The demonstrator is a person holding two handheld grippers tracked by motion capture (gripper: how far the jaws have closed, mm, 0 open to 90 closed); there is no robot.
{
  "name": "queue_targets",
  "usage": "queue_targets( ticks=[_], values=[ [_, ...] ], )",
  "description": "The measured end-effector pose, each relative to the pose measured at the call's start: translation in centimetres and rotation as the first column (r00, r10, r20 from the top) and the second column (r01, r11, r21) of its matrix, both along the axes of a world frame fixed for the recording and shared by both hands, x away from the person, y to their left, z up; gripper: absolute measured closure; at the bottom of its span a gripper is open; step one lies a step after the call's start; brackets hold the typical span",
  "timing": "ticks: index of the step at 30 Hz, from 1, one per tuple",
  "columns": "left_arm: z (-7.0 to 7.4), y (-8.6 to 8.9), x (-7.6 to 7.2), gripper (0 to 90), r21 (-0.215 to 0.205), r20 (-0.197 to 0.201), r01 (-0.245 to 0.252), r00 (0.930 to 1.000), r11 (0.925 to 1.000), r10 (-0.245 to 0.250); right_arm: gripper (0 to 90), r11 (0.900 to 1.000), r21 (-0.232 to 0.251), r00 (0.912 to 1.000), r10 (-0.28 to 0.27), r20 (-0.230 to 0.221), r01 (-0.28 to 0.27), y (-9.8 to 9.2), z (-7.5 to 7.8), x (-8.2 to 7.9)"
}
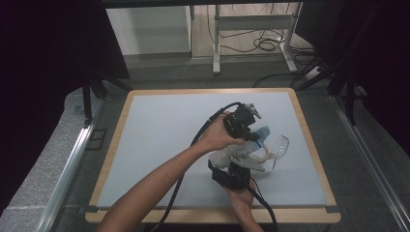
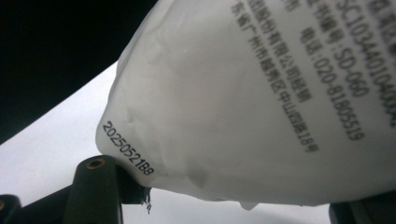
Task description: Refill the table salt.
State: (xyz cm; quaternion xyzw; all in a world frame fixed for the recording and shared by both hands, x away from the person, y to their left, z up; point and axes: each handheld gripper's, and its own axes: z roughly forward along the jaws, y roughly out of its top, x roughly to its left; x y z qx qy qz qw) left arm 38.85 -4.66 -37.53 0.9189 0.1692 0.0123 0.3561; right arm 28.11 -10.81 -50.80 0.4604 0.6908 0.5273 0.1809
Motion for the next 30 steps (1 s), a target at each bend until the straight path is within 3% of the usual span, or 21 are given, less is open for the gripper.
queue_targets(
  ticks=[8, 15, 19, 26, 30],
  values=[
    [0.0, 0.9, -0.4, 90.0, -0.009, -0.011, 0.007, 0.9999, 0.9999, -0.007, 33.3, 0.998, -0.061, 0.9994, 0.034, 0.009, -0.033, -0.6, -0.7, -0.4],
    [0.1, 1.6, -0.6, 90.0, -0.01, -0.008, 0.015, 0.9999, 0.9998, -0.015, 33.4, 0.979, -0.178, 0.9928, 0.112, 0.044, -0.102, -1.8, -1.0, -0.9],
    [0.1, 1.7, -0.6, 90.0, -0.019, -0.013, 0.018, 0.9997, 0.9997, -0.018, 33.2, 0.973, -0.192, 0.9888, 0.142, 0.047, -0.13, -2.4, -1.0, -1.0],
    [0.4, 2.1, -1.1, 90.0, -0.032, -0.015, 0.038, 0.9991, 0.9988, -0.039, 30.2, 0.96, -0.254, 0.9883, 0.138, 0.065, -0.118, -2.6, -1.1, -1.1],
    [0.4, 2.6, -1.5, 90.0, -0.04, -0.012, 0.047, 0.9988, 0.9981, -0.048, 29.2, 0.957, -0.267, 0.9887, 0.136, 0.062, -0.115, -2.6, -1.5, -1.1]
  ],
)
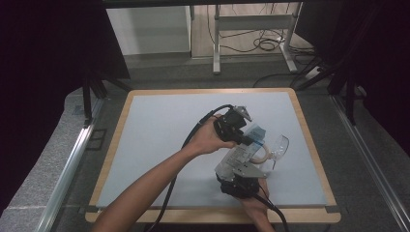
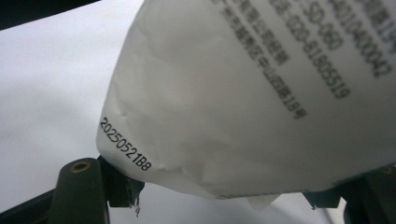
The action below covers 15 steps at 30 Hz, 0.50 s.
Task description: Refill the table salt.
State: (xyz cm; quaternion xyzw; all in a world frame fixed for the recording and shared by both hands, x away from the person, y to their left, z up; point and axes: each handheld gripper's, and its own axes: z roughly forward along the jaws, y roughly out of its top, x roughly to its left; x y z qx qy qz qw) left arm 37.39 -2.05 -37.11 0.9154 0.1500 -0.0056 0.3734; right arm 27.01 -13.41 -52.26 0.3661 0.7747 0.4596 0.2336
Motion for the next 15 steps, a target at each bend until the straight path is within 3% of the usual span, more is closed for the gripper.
queue_targets(
  ticks=[10, 15],
  values=[
    [0.8, 1.5, -0.6, 90.0, -0.05, -0.004, 0.01, 0.9999, 0.9987, -0.01, 26.2, 0.998, -0.047, 0.9982, 0.047, 0.036, -0.045, -0.8, -0.1, -0.3],
    [1.0, 1.7, -0.8, 90.0, -0.043, 0.004, 0.008, 1.0, 0.9991, -0.008, 26.9, 0.994, -0.066, 0.9955, 0.086, 0.04, -0.083, -1.2, 0.4, -0.5]
  ],
)
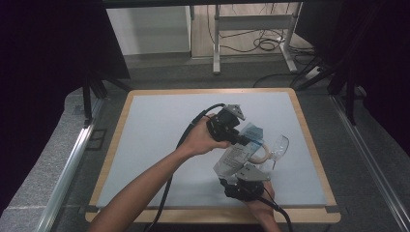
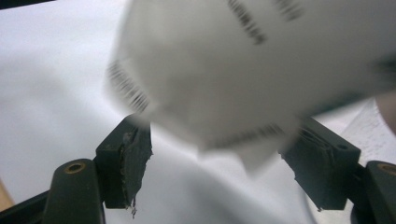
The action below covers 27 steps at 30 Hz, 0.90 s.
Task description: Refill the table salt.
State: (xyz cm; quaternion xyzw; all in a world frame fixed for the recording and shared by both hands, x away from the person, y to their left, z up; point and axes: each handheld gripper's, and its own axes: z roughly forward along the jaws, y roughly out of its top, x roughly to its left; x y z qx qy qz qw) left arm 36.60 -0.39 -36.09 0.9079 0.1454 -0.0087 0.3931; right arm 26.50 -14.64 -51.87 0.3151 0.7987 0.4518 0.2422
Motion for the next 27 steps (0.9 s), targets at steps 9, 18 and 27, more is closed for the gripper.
queue_targets(
  ticks=[9, 18, 27],
  values=[
    [0.0, 0.3, 0.0, 90.0, -0.023, -0.016, -0.003, 0.9999, 0.9997, 0.003, 28.1, 0.997, 0.011, 0.9958, -0.081, 0.042, 0.081, -0.3, 0.5, 0.4],
    [0.9, 0.4, -0.7, 90.0, -0.041, -0.007, 0.004, 1.0, 0.9992, -0.004, 33.8, 0.993, -0.047, 0.9871, -0.102, 0.123, 0.108, 1.1, 0.5, 0.2],
    [1.2, 0.3, -1.0, 90.0, -0.05, -0.005, 0.005, 1.0, 0.9987, -0.006, 45.1, 0.988, -0.076, 0.9759, -0.121, 0.181, 0.137, 2.1, 0.7, -0.2]
  ],
)
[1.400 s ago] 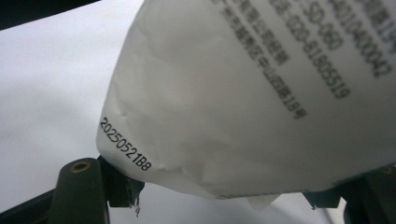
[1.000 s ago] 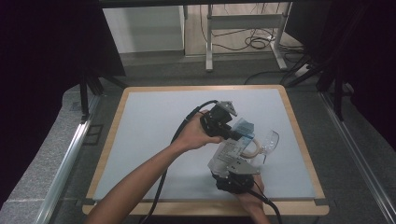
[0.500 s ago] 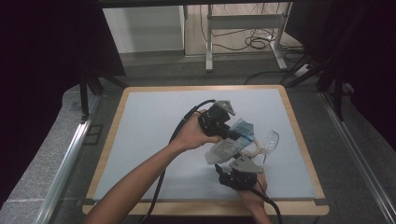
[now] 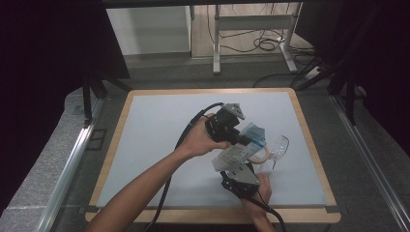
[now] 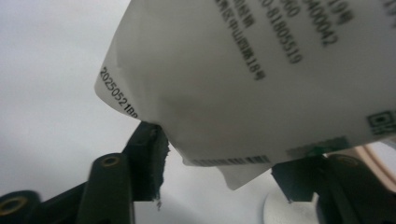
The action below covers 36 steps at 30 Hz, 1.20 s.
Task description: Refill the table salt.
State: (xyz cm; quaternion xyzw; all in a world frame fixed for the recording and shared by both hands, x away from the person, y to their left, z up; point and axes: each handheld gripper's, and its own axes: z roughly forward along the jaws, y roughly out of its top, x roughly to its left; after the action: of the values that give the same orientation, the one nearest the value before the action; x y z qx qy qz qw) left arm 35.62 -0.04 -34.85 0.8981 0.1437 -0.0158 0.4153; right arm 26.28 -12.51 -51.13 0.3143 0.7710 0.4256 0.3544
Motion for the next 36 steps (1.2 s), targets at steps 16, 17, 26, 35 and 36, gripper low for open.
queue_targets(
  ticks=[16, 17, 26, 35, 36],
  values=[
    [-1.0, -1.6, 1.5, 90.0, 0.099, -0.007, -0.025, 0.9996, 0.9948, 0.026, 52.3, 0.972, 0.233, 0.9867, 0.005, -0.162, 0.033, 2.5, 0.6, 0.6],
    [-1.0, -1.8, 1.6, 90.0, 0.11, -0.006, -0.026, 0.9996, 0.9936, 0.027, 52.3, 0.968, 0.248, 0.9861, -0.005, -0.166, 0.047, 2.8, 0.5, 0.7],
    [-1.0, -3.2, 2.5, 90.0, 0.17, 0.0, -0.027, 0.9996, 0.9851, 0.027, 52.5, 0.926, 0.363, 0.9841, -0.039, -0.173, 0.101, 3.7, 0.6, 1.5],
    [-0.9, -3.8, 3.4, 90.0, 0.187, 0.007, -0.062, 0.9981, 0.9803, 0.062, 52.5, 0.905, 0.409, 0.9831, -0.043, -0.178, 0.113, 3.8, 0.9, 2.4],
    [-0.9, -3.8, 3.5, 90.0, 0.19, 0.005, -0.066, 0.9978, 0.9796, 0.066, 52.5, 0.905, 0.412, 0.9834, -0.037, -0.178, 0.108, 3.7, 0.9, 2.6]
  ],
)
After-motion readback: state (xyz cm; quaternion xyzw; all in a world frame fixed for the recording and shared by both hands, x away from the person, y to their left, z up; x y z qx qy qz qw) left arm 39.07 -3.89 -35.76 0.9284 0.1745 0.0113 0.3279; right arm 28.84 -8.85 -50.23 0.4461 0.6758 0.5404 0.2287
